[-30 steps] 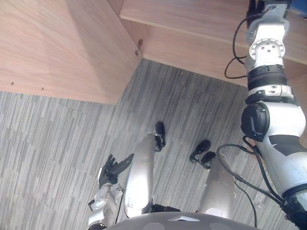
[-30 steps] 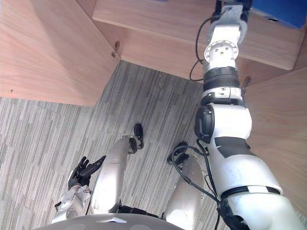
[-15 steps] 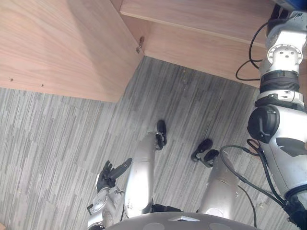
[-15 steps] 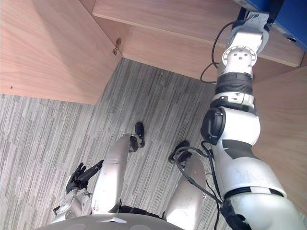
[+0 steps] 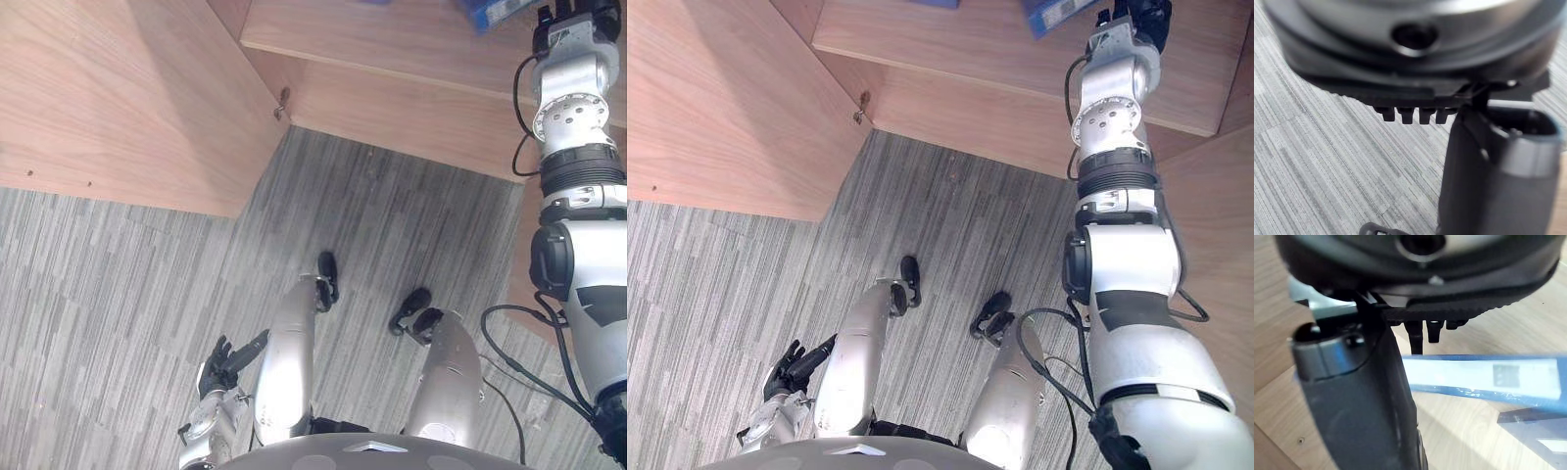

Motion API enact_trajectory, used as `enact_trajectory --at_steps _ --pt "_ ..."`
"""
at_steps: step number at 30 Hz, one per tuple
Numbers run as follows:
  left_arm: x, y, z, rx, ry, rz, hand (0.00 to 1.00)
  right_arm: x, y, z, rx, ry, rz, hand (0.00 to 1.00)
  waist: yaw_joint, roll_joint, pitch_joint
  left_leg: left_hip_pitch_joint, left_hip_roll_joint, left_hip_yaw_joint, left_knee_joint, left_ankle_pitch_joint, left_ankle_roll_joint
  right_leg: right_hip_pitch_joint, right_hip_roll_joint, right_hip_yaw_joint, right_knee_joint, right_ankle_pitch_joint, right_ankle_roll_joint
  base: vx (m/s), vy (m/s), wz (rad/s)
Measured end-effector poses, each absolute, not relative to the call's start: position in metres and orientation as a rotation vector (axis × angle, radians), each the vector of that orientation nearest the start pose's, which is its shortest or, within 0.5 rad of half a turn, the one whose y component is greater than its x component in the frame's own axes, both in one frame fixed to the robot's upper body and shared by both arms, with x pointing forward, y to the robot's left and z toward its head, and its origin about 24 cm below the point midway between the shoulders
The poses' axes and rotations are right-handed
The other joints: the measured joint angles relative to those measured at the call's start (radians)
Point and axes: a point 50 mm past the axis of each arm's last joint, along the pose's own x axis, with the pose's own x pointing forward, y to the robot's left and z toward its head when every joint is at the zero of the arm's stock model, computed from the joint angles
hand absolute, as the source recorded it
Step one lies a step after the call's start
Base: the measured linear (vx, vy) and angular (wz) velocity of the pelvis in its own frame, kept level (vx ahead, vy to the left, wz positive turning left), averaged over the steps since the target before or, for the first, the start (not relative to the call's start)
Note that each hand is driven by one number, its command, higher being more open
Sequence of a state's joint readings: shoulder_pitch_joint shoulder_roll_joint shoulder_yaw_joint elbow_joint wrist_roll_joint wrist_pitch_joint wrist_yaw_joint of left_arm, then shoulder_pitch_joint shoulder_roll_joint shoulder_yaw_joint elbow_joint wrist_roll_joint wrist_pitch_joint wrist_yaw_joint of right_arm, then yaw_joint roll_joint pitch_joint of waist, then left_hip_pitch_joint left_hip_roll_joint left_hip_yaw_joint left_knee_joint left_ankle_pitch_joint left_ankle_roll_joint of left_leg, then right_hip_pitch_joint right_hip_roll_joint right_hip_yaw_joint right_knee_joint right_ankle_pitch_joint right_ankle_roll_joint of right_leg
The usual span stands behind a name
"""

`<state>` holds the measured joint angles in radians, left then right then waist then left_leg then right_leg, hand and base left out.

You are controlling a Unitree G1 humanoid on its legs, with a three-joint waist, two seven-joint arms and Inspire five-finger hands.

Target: Walk over to the cabinet, pick up the folder, carry it to the office cabinet, place the folder inside the office cabinet, then close the office cabinet door

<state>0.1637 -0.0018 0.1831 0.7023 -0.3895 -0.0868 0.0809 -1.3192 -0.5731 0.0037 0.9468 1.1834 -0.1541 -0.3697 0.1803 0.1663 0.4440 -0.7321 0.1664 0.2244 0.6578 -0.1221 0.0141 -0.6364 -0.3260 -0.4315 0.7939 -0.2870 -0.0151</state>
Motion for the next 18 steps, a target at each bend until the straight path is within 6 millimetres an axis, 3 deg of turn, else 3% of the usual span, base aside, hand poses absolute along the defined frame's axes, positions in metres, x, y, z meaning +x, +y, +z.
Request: enact_trajectory --at_steps 10,13,15,18 --pt "0.130 0.197 -0.128 -0.398 0.733 0.463 1.00 0.403 -0.263 0.305 0.774 -0.383 -0.366 1.00 -0.014 0.000 -0.001 0.119 -0.024 0.020 -0.206 0.096 -0.007 0.091 0.035 -0.024 -0.163 0.075 0.002 0.01 -0.011 0.00" --pt "0.129 0.199 -0.128 -0.406 0.727 0.460 1.00 0.403 -0.273 0.296 0.556 -0.337 -0.372 1.00 -0.017 0.000 -0.003 0.167 -0.041 0.020 -0.283 0.131 -0.008 0.126 0.038 -0.035 -0.208 0.091 0.008 0.06 -0.011 0.09" --pt "0.129 0.202 -0.127 -0.404 0.722 0.453 1.00 0.403 -0.284 0.280 0.327 -0.244 -0.382 1.00 -0.019 0.000 -0.005 0.213 -0.054 0.021 -0.355 0.162 -0.010 0.160 0.046 -0.043 -0.254 0.108 0.010 0.06 -0.004 0.07" --pt "0.127 0.209 -0.127 -0.367 0.724 0.421 1.00 0.396 -0.310 0.230 0.023 -0.016 -0.399 1.00 -0.017 -0.003 -0.047 0.269 -0.077 0.013 -0.476 0.216 -0.014 0.199 0.050 -0.072 -0.309 0.119 0.018 0.08 0.001 0.19"
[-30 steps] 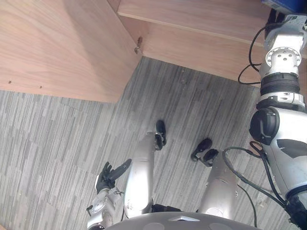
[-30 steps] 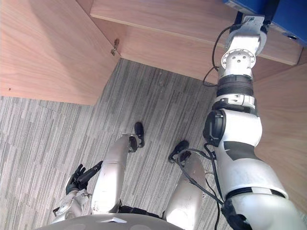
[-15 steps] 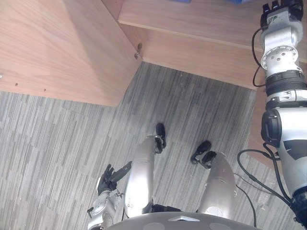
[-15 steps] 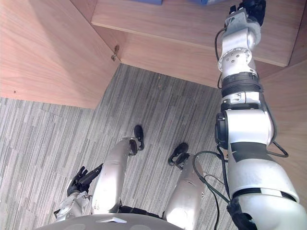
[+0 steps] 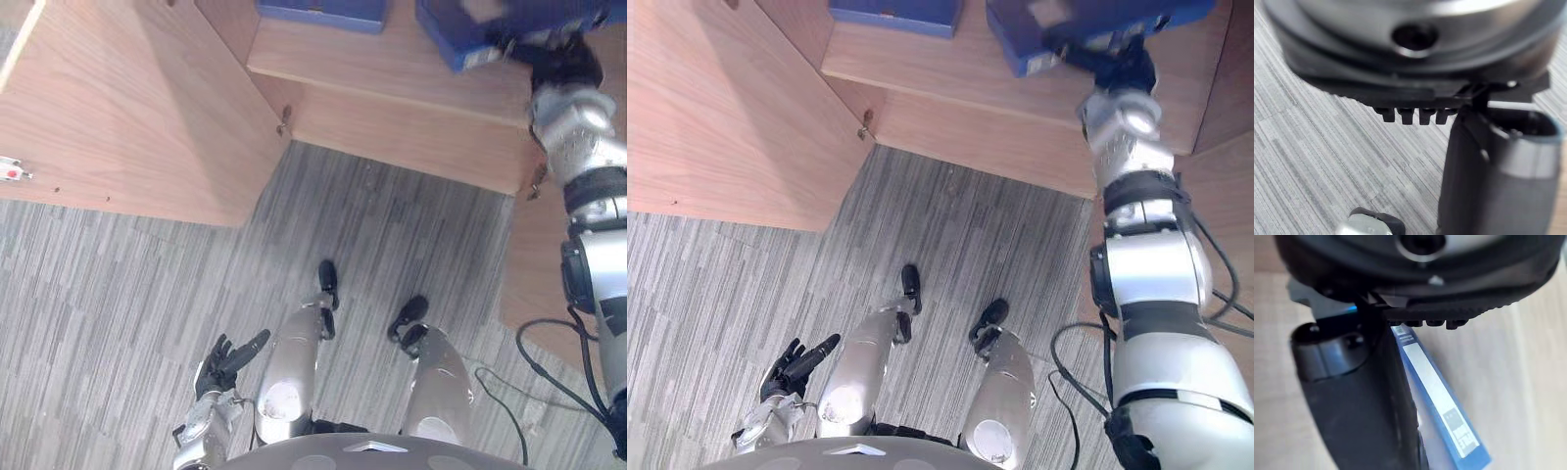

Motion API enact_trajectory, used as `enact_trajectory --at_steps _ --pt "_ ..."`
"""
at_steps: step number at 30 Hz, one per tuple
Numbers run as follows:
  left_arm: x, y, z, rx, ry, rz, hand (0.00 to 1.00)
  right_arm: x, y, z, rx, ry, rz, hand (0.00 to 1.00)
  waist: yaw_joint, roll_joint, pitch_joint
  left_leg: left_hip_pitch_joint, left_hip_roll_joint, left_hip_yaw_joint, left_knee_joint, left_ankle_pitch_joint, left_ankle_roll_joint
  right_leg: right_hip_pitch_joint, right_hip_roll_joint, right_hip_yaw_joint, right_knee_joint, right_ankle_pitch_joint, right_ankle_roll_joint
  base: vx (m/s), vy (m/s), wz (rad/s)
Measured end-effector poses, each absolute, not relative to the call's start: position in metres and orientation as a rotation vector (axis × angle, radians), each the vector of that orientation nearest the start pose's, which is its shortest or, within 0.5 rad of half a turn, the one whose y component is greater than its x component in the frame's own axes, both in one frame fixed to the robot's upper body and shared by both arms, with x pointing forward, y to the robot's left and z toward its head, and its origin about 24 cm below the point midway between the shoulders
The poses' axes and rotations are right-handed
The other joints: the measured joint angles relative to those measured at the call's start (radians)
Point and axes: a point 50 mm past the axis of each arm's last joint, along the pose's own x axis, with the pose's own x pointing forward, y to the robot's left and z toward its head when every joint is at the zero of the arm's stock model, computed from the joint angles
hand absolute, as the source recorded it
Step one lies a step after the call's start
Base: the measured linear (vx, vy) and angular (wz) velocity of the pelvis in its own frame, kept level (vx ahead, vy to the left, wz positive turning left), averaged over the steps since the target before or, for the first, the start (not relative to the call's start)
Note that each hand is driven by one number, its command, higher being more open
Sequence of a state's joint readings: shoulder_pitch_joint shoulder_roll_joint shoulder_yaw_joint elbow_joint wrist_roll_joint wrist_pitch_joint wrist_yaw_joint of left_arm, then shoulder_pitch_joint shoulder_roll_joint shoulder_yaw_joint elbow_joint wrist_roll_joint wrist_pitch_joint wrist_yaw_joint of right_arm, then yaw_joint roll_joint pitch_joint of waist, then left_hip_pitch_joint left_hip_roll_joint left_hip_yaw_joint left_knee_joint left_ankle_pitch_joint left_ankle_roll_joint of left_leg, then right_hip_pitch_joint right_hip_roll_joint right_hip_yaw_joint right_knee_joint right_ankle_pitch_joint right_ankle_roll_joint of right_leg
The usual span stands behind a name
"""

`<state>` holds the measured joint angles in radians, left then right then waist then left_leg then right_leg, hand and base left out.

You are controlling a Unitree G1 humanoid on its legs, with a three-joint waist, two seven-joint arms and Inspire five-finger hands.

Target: Walk over to the cabinet, pick up the folder, carry it to the office cabinet, place the folder inside the office cabinet, then close the office cabinet door

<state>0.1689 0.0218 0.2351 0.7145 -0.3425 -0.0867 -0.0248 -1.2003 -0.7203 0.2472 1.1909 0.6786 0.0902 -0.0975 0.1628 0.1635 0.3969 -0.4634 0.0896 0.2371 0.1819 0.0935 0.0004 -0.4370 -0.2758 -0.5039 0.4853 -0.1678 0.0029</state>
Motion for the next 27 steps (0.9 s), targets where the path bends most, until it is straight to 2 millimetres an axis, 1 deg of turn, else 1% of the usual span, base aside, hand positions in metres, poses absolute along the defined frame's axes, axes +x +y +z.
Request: enact_trajectory --at_steps 1,2,4,6,8,11,14,16,18,21,23,27 --pt "0.126 0.212 -0.127 -0.363 0.724 0.414 1.00 0.392 -0.317 0.210 -0.059 0.077 -0.398 1.00 -0.001 0.000 -0.013 0.028 -0.009 -0.003 -0.048 0.019 -0.001 0.018 0.000 -0.009 -0.018 0.002 0.004 0.10 0.001 0.20" --pt "0.125 0.214 -0.127 -0.358 0.723 0.408 1.00 0.389 -0.320 0.200 -0.100 0.121 -0.392 1.00 -0.001 0.000 -0.021 0.040 -0.013 -0.005 -0.068 0.027 -0.002 0.025 0.000 -0.015 -0.024 0.003 0.006 0.11 0.001 0.13" --pt "0.122 0.221 -0.126 -0.321 0.726 0.381 1.00 0.379 -0.331 0.171 -0.181 0.223 -0.373 1.00 -0.001 0.000 -0.044 0.073 -0.024 -0.011 -0.133 0.053 -0.004 0.045 0.001 -0.031 -0.044 0.005 0.008 0.12 -0.006 0.13" --pt "0.119 0.225 -0.124 -0.321 0.721 0.378 1.00 0.375 -0.337 0.168 -0.159 0.225 -0.367 1.00 -0.004 0.002 -0.052 0.104 -0.030 -0.013 -0.171 0.065 -0.003 0.066 0.001 -0.039 -0.053 0.006 0.011 0.11 -0.005 0.09" --pt "0.118 0.229 -0.123 -0.298 0.718 0.362 1.00 0.364 -0.352 0.160 -0.087 0.230 -0.397 1.00 0.007 0.001 -0.071 0.120 -0.036 -0.015 -0.188 0.066 -0.004 0.080 0.000 -0.043 -0.060 0.006 0.011 0.08 0.004 0.06" --pt "0.118 0.232 -0.122 -0.292 0.718 0.349 1.00 0.357 -0.361 0.151 -0.054 0.247 -0.403 1.00 0.009 0.002 -0.074 0.126 -0.041 -0.018 -0.191 0.066 -0.004 0.090 -0.002 -0.046 -0.068 0.006 0.012 0.04 0.007 0.04" --pt "0.117 0.236 -0.121 -0.280 0.725 0.347 1.00 0.353 -0.365 0.149 -0.025 0.237 -0.401 1.00 0.013 0.002 -0.074 0.134 -0.044 -0.019 -0.208 0.076 -0.004 0.091 -0.003 -0.046 -0.068 0.005 0.012 0.00 0.000 0.00" --pt "0.117 0.238 -0.120 -0.247 0.731 0.335 1.00 0.347 -0.370 0.140 -0.029 0.252 -0.409 1.00 0.022 0.003 -0.085 0.143 -0.047 -0.022 -0.231 0.089 -0.004 0.092 -0.003 -0.051 -0.068 0.004 0.013 -0.01 -0.005 0.05" --pt "0.116 0.238 -0.121 -0.246 0.734 0.335 1.00 0.344 -0.372 0.135 -0.044 0.270 -0.413 1.00 0.024 0.005 -0.099 0.145 -0.049 -0.030 -0.247 0.099 -0.004 0.091 -0.005 -0.057 -0.068 0.003 0.014 0.00 -0.005 0.10" --pt "0.115 0.238 -0.121 -0.245 0.737 0.335 1.00 0.342 -0.371 0.129 -0.080 0.300 -0.397 1.00 0.026 0.006 -0.099 0.153 -0.056 -0.036 -0.264 0.110 -0.003 0.091 -0.012 -0.061 -0.061 -0.002 0.017 -0.01 0.001 0.07" --pt "0.113 0.237 -0.123 -0.247 0.750 0.335 1.00 0.345 -0.366 0.128 -0.153 0.328 -0.372 1.00 0.023 0.009 -0.101 0.153 -0.062 -0.038 -0.264 0.110 -0.002 0.091 -0.020 -0.062 -0.056 -0.004 0.018 0.00 0.008 0.05" --pt "0.111 0.236 -0.125 -0.245 0.762 0.338 1.00 0.357 -0.349 0.137 -0.343 0.312 -0.329 1.00 0.022 0.009 -0.101 0.153 -0.062 -0.038 -0.264 0.110 -0.002 0.091 -0.019 -0.061 -0.058 -0.002 0.020 0.00 0.000 0.00"
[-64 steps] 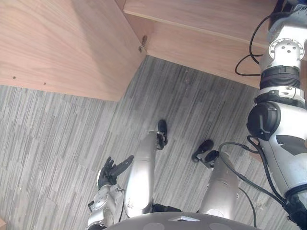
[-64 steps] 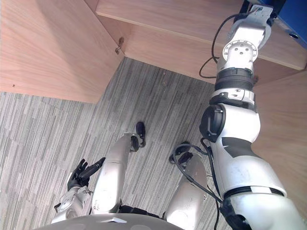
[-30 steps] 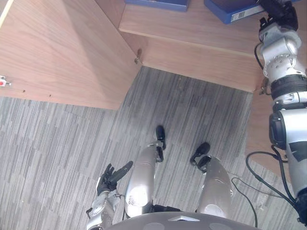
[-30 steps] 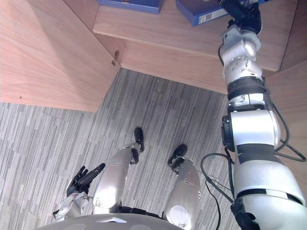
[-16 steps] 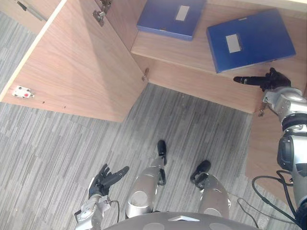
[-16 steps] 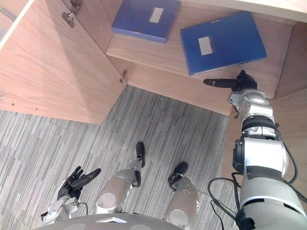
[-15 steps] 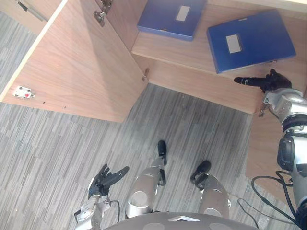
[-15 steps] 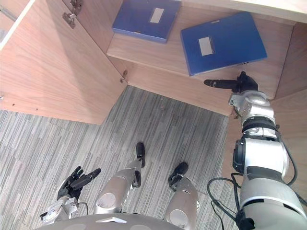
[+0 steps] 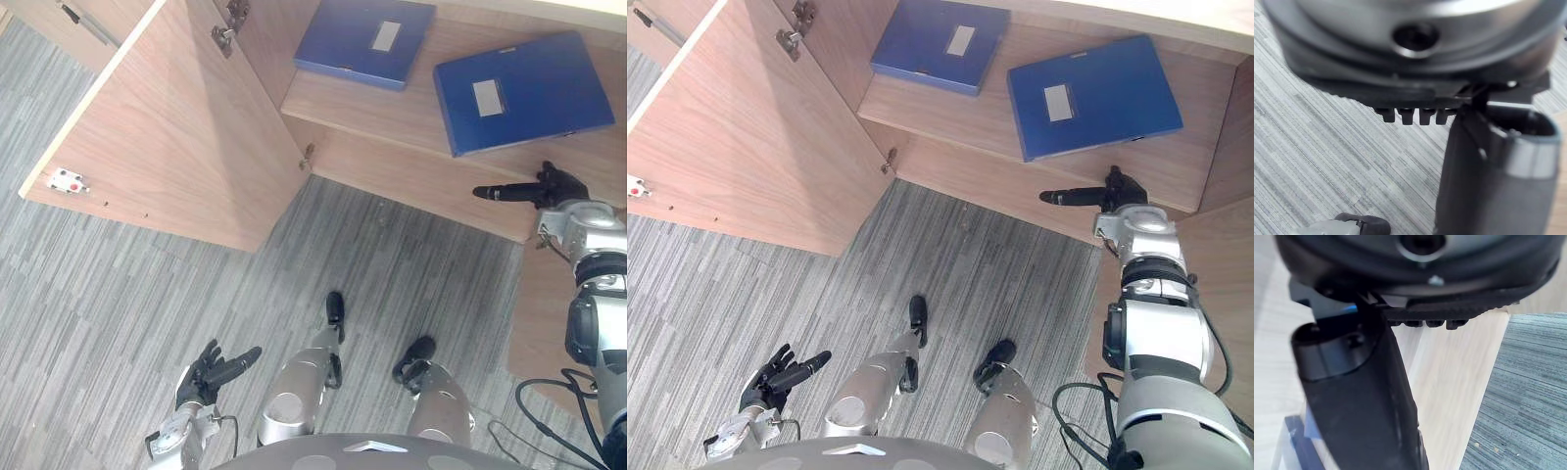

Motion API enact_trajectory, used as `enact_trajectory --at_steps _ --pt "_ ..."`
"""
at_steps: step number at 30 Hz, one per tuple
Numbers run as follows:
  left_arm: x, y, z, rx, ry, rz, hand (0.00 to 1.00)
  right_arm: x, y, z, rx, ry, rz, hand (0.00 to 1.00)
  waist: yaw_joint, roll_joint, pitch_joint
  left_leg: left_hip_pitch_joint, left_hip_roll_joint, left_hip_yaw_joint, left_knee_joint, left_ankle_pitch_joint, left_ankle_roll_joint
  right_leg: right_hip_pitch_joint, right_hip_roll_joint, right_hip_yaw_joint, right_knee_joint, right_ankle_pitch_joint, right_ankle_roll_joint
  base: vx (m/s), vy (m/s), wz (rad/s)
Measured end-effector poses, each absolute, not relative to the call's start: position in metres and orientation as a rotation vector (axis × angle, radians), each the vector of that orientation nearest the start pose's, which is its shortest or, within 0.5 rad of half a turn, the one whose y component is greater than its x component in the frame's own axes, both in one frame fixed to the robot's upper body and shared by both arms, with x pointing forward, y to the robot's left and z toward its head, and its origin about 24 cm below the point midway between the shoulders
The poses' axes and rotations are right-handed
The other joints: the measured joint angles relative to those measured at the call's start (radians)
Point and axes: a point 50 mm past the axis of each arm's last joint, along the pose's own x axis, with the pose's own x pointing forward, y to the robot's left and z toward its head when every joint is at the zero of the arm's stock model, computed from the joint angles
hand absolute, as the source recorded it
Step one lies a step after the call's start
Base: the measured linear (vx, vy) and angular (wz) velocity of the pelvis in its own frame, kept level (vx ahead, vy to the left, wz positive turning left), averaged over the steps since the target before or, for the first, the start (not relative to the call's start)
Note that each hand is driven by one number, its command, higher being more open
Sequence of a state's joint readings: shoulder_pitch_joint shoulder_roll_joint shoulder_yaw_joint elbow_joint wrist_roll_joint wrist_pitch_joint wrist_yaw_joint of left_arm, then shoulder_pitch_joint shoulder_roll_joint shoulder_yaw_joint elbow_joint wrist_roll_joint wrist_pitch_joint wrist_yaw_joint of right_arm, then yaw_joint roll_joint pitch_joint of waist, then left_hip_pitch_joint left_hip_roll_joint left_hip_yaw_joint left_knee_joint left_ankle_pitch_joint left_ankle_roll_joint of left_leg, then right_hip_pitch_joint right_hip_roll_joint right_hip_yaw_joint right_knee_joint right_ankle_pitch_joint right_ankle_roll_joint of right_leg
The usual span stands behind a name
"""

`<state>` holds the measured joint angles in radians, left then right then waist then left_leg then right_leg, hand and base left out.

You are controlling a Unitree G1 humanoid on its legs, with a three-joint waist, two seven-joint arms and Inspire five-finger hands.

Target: Walk over to the cabinet, pick up the folder, carry it to the office cabinet, place the folder inside the office cabinet, then close the office cabinet door

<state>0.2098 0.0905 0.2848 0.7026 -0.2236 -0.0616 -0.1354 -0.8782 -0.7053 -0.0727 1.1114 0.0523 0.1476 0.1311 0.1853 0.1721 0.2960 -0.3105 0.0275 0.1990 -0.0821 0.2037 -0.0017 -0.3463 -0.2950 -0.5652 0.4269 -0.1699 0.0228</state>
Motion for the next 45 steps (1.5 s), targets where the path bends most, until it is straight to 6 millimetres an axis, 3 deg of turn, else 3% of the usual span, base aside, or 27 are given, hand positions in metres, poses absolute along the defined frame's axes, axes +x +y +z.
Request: enact_trajectory --at_steps 2,5,14,20,31,35,40,45 --pt "0.111 0.233 -0.126 -0.236 0.770 0.329 1.00 0.365 -0.336 0.147 -0.487 0.271 -0.305 1.00 -0.001 0.001 0.000 -0.002 0.000 -0.002 0.000 0.000 0.000 0.000 0.001 -0.001 -0.002 0.000 0.000 0.00 0.000 0.00" --pt "0.113 0.228 -0.127 -0.221 0.775 0.318 1.00 0.369 -0.332 0.164 -0.569 0.189 -0.341 1.00 0.000 0.001 0.000 -0.012 0.000 -0.012 0.000 0.001 0.001 -0.001 0.005 -0.007 -0.009 0.003 0.004 0.02 -0.024 0.08" --pt "0.105 0.228 -0.128 -0.202 0.768 0.340 1.00 0.378 -0.322 0.188 -0.629 0.097 -0.387 1.00 0.000 0.008 0.003 -0.019 0.000 -0.014 0.000 0.001 0.001 0.000 0.013 -0.006 -0.031 0.018 0.011 0.01 -0.006 -0.01" --pt "0.102 0.222 -0.130 -0.194 0.786 0.311 1.00 0.390 -0.300 0.204 -0.816 0.073 -0.310 1.00 0.002 0.036 0.025 -0.028 0.003 -0.016 0.000 0.002 0.002 -0.010 0.016 -0.005 -0.034 0.019 0.010 0.00 0.000 0.00" --pt "0.107 0.237 -0.123 -0.147 0.761 0.284 1.00 0.402 -0.260 0.206 -1.142 0.041 -0.063 1.00 0.000 0.035 0.066 -0.052 0.003 -0.012 0.008 0.000 -0.001 -0.039 0.014 0.002 -0.024 0.014 0.004 0.00 -0.031 -0.01" --pt "0.106 0.243 -0.121 -0.128 0.762 0.276 1.00 0.402 -0.250 0.211 -1.107 0.013 0.007 1.00 0.000 0.030 0.073 -0.062 0.002 -0.010 0.009 -0.001 -0.001 -0.056 0.009 0.007 -0.008 0.007 -0.004 -0.02 -0.024 -0.02" --pt "0.107 0.235 -0.123 -0.126 0.774 0.237 1.00 0.404 -0.242 0.216 -0.989 -0.033 0.035 1.00 0.001 0.029 0.075 -0.067 0.000 -0.010 0.008 0.001 0.001 -0.066 0.004 0.008 0.008 0.005 -0.004 0.00 -0.022 0.00" --pt "0.109 0.235 -0.123 -0.125 0.767 0.241 1.00 0.410 -0.231 0.227 -0.802 -0.079 -0.003 1.00 0.001 0.033 0.084 -0.069 0.000 -0.008 0.007 0.004 0.000 -0.072 0.002 0.010 0.008 0.005 -0.005 0.00 0.000 0.00"
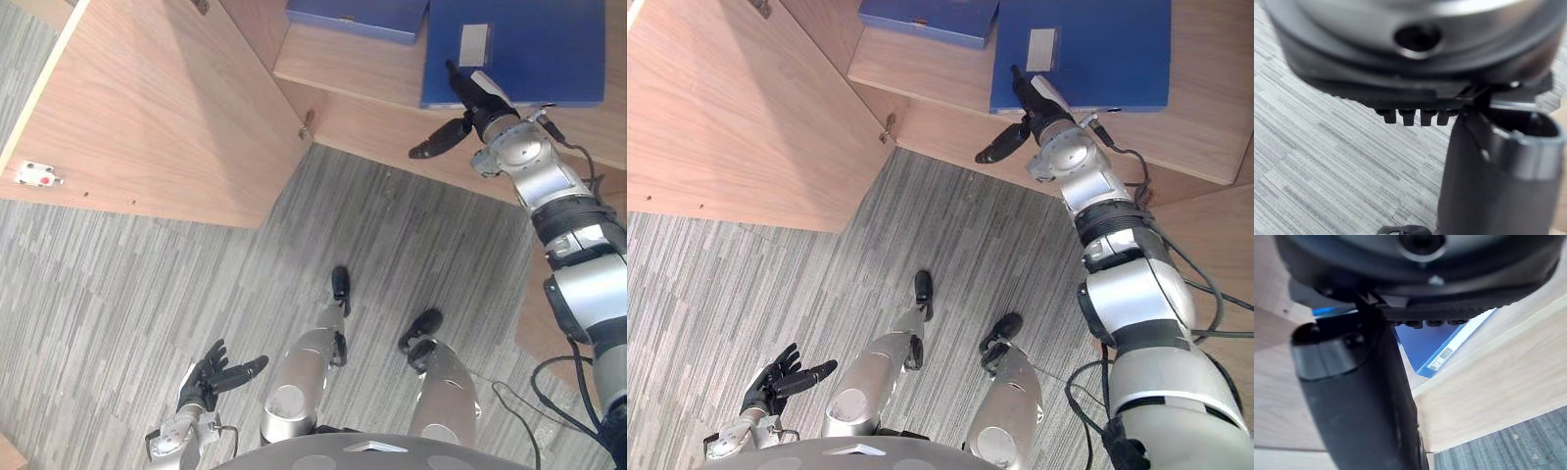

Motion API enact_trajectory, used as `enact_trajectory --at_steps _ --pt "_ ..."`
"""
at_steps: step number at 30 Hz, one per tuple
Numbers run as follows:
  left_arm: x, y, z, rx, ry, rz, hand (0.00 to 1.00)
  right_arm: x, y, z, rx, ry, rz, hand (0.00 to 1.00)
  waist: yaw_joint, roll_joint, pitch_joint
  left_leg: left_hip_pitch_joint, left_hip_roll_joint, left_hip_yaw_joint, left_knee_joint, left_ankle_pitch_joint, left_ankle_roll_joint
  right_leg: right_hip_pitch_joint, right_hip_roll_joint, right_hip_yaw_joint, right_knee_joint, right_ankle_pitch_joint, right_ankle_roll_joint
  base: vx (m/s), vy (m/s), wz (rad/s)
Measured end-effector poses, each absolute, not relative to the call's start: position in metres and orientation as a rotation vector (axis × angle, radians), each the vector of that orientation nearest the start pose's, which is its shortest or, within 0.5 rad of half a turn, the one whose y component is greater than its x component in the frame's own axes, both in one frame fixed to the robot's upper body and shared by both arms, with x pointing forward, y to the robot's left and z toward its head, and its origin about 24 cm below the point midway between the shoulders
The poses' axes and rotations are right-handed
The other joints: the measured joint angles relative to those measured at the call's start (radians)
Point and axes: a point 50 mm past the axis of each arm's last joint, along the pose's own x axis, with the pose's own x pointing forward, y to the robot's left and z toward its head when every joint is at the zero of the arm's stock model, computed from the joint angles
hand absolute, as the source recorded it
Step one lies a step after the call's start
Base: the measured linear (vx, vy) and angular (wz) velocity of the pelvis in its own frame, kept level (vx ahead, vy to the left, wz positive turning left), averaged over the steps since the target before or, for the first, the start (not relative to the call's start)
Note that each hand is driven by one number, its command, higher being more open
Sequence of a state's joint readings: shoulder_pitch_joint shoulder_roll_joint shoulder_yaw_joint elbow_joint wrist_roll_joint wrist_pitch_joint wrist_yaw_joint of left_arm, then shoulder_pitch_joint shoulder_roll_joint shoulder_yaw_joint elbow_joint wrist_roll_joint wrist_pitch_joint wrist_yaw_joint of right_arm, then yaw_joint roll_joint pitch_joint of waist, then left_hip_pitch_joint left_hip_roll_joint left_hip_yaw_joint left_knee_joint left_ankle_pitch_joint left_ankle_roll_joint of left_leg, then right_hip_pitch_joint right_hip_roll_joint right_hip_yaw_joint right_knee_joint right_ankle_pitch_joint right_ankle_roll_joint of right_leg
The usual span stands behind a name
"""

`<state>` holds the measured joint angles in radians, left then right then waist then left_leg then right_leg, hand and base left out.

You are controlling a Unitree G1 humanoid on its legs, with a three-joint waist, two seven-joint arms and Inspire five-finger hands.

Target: Walk over to the cabinet, pick up the folder, carry it to the office cabinet, place the folder inside the office cabinet, then close the office cabinet door

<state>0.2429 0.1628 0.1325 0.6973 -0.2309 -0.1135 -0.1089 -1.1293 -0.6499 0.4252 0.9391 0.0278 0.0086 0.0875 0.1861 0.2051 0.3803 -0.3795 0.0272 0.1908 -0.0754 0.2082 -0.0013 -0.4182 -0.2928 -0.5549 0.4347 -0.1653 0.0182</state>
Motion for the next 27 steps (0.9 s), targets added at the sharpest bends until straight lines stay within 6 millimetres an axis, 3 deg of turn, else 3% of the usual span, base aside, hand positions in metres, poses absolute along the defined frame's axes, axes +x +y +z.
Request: enact_trajectory --at_steps 8,13,21,27 --pt "0.111 0.227 -0.123 -0.154 0.758 0.255 1.00 0.412 -0.247 0.276 -0.691 -0.125 -0.140 1.00 0.008 0.014 0.019 -0.025 -0.004 -0.010 -0.004 0.012 0.000 -0.020 -0.012 -0.018 0.019 0.000 0.000 0.00 -0.022 0.06" --pt "0.115 0.219 -0.122 -0.180 0.737 0.248 1.00 0.404 -0.267 0.301 -0.832 -0.144 -0.252 1.00 0.006 0.035 0.032 -0.027 -0.016 -0.018 -0.004 0.014 0.002 -0.019 -0.026 -0.024 0.028 -0.003 0.003 -0.01 -0.007 0.08" --pt "0.118 0.226 -0.118 -0.182 0.706 0.280 1.00 0.401 -0.278 0.294 -1.071 -0.067 -0.311 1.00 0.002 0.036 0.033 -0.034 -0.019 -0.011 -0.006 0.015 0.003 -0.033 -0.032 -0.020 0.035 -0.005 0.005 -0.01 -0.013 -0.01" --pt "0.122 0.226 -0.114 -0.179 0.681 0.275 1.00 0.402 -0.278 0.287 -1.140 -0.047 -0.311 1.00 0.002 0.036 0.034 -0.034 -0.019 -0.008 -0.006 0.015 0.003 -0.035 -0.032 -0.015 0.034 -0.004 0.005 0.00 -0.013 -0.01"
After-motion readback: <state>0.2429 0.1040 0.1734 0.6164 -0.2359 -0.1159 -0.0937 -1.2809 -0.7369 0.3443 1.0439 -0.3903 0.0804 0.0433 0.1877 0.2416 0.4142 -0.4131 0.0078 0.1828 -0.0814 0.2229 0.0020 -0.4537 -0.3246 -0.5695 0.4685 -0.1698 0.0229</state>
